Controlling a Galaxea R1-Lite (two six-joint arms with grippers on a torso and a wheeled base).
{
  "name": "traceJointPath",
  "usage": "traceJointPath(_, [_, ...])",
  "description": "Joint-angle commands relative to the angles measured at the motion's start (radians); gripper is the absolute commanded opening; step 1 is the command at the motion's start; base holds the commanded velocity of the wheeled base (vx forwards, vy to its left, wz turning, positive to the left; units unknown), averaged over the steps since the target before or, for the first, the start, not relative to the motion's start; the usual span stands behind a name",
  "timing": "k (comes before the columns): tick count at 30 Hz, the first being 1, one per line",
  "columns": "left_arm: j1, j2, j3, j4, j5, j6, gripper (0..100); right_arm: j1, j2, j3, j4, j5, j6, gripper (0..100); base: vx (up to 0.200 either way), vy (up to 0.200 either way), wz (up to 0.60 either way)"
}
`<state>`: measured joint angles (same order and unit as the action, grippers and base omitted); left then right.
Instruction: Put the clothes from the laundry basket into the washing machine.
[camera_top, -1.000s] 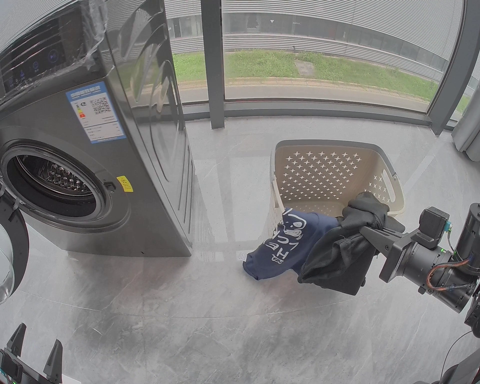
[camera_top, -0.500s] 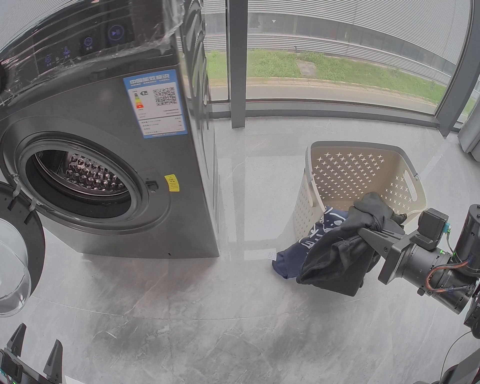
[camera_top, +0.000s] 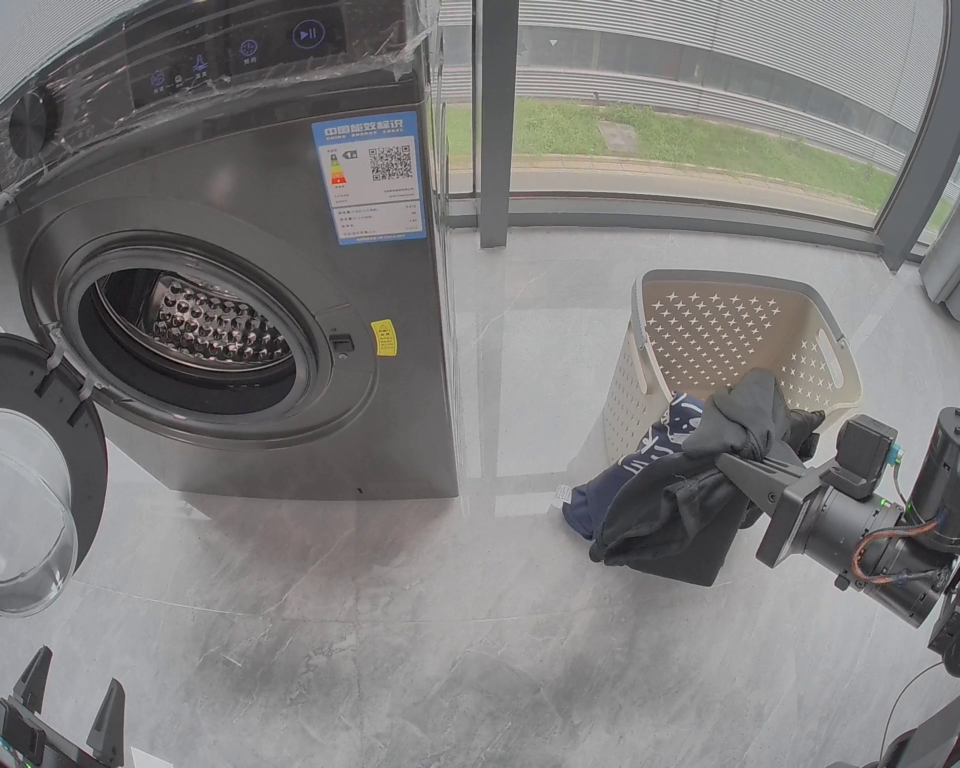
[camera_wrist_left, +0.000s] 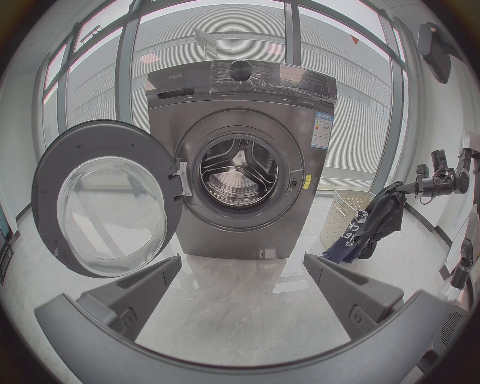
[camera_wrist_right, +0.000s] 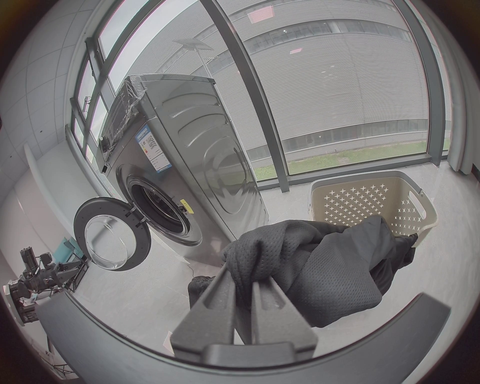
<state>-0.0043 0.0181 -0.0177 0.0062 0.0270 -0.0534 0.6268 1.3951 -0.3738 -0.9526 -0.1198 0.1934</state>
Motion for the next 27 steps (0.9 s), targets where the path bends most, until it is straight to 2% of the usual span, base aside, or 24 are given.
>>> traceJointPath(1, [0.000,-0.009,0.015,0.000,0.001,0.000,100,0.001,0.001,0.000,0.000,0.000,0.000,0,-0.200,0.000,0.00])
traceJointPath(8, [0.000,-0.009,0.015,0.000,0.001,0.000,100,0.002,0.001,0.001,0.000,0.002,0.000,0,-0.029,0.000,0.00])
traceJointPath(27, [0.000,-0.009,0.015,0.001,0.001,0.000,100,0.005,0.002,0.001,0.000,0.002,0.000,0,0.000,0.200,0.00])
